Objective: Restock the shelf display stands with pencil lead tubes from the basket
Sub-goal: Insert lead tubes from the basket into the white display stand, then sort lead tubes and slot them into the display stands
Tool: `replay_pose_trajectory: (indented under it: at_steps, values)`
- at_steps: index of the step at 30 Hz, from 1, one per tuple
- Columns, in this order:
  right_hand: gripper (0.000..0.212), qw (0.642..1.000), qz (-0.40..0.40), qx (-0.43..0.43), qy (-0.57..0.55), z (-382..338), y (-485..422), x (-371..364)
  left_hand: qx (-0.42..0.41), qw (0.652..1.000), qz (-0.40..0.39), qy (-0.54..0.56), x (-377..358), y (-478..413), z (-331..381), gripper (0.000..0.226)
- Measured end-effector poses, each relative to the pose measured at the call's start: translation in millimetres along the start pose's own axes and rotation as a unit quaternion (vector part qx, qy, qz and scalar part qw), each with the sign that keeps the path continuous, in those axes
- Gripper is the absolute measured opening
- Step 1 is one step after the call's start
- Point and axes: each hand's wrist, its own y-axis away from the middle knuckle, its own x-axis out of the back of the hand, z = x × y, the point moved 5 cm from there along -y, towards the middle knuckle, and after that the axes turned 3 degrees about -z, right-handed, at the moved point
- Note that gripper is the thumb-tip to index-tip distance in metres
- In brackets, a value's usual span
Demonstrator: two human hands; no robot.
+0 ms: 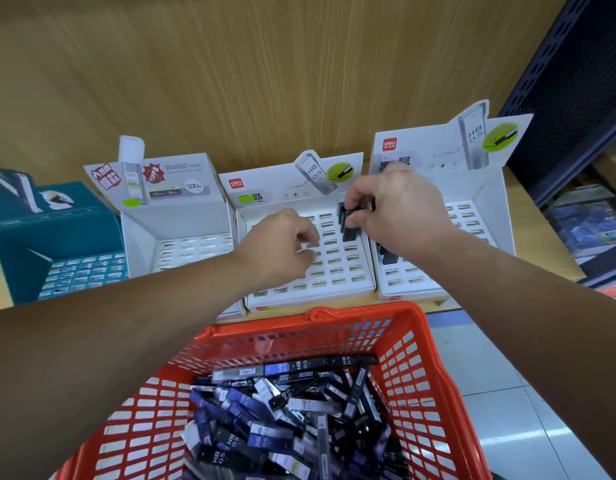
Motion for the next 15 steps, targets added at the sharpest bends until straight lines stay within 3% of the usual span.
replay_pose_trajectory:
  at_steps: [4,9,12,15]
  values:
    - [0.006,0.993,0.007,0.087,0.085,-7.1,3.4,-8.9,-0.007,1.000,0.002,-0.011,0.5,2.2,0.6,0.021]
    - [0.019,0.981,0.074,0.132,0.123,-11.2,17.8,-9.9,-0.022,0.999,-0.015,-0.029,19.5,18.4,8.9,0.027]
    - [0.020,0.961,0.128,0.202,0.138,-36.0,44.4,-0.2,-0.031,0.994,-0.054,-0.087,35.6,41.8,15.7,0.030]
    - [0.023,0.961,0.085,0.236,0.114,-71.0,87.5,-0.8,-0.050,0.991,-0.048,-0.115,47.4,77.6,24.8,0.027]
